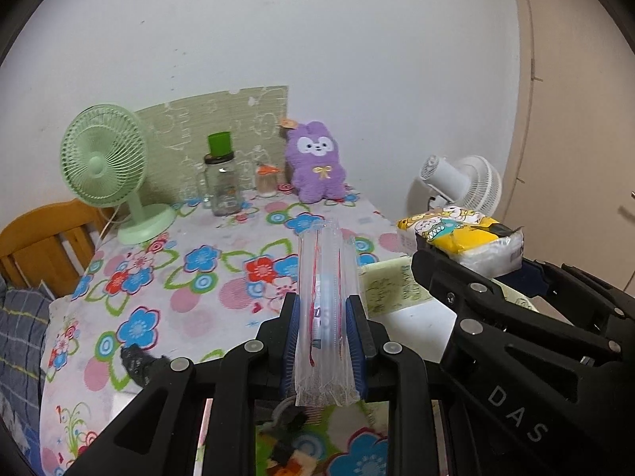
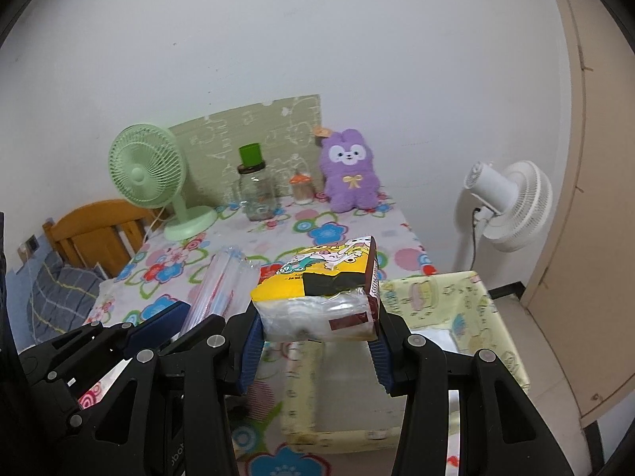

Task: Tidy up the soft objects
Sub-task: 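Carry the straw bag and yellow packet with both tools over the patterned box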

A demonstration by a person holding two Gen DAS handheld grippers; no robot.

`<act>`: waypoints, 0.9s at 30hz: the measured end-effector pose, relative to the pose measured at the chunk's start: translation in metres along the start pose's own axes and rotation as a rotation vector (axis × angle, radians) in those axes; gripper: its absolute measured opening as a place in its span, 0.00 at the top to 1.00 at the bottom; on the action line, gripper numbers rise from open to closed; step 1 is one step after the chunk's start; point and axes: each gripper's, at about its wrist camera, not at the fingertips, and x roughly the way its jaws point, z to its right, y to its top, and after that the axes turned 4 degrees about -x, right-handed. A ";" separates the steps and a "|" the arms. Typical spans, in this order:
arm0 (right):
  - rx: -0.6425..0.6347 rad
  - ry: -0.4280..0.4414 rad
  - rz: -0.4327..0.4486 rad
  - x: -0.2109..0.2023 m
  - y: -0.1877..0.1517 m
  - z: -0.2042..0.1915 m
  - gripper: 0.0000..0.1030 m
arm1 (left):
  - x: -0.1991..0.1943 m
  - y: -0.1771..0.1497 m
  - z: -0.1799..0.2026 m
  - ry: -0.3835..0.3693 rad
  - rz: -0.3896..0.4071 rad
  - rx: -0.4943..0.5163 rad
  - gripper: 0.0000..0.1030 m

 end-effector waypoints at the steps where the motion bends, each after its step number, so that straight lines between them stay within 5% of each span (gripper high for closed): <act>1: 0.005 -0.007 0.000 0.000 0.000 0.005 0.52 | 0.001 0.001 0.002 -0.003 0.000 0.004 0.78; 27: 0.113 -0.106 -0.052 0.028 -0.009 0.084 0.52 | 0.059 0.010 0.074 -0.114 -0.050 0.121 0.78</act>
